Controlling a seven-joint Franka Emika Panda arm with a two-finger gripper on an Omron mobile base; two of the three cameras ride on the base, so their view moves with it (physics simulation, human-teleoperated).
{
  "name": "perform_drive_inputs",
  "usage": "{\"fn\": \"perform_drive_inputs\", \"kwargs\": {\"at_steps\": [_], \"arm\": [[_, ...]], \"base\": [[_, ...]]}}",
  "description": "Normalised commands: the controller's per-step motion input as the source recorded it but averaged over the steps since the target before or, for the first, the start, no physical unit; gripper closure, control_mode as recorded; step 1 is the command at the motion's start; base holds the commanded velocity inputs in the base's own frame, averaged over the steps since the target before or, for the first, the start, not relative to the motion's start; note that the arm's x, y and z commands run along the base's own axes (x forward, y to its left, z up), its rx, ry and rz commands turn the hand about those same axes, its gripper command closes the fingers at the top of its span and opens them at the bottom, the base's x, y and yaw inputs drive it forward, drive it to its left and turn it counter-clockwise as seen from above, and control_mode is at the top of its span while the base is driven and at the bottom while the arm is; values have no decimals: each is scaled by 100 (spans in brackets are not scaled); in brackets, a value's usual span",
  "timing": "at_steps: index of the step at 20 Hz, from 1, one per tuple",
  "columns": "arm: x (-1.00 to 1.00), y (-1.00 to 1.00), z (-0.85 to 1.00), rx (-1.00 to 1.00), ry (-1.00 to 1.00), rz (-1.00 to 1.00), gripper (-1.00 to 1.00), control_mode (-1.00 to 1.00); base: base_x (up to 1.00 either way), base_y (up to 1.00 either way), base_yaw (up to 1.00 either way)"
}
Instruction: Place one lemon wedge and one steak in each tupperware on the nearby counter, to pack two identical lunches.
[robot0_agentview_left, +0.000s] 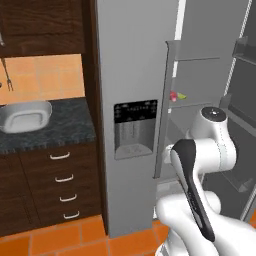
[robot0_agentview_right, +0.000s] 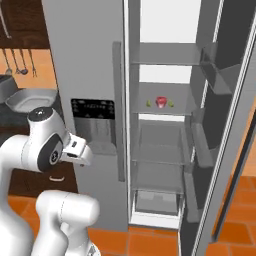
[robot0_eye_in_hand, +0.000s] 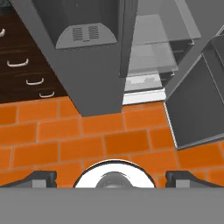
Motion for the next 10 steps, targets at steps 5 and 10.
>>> {"fn": "perform_drive_inputs", "kwargs": {"at_steps": [5, 10], "arm": [[0, 0, 0, 0, 0, 0, -100, 100], [0, 0, 0, 0, 0, 0, -100, 100]], "base": [[51, -25, -2], [36, -26, 8]]}}
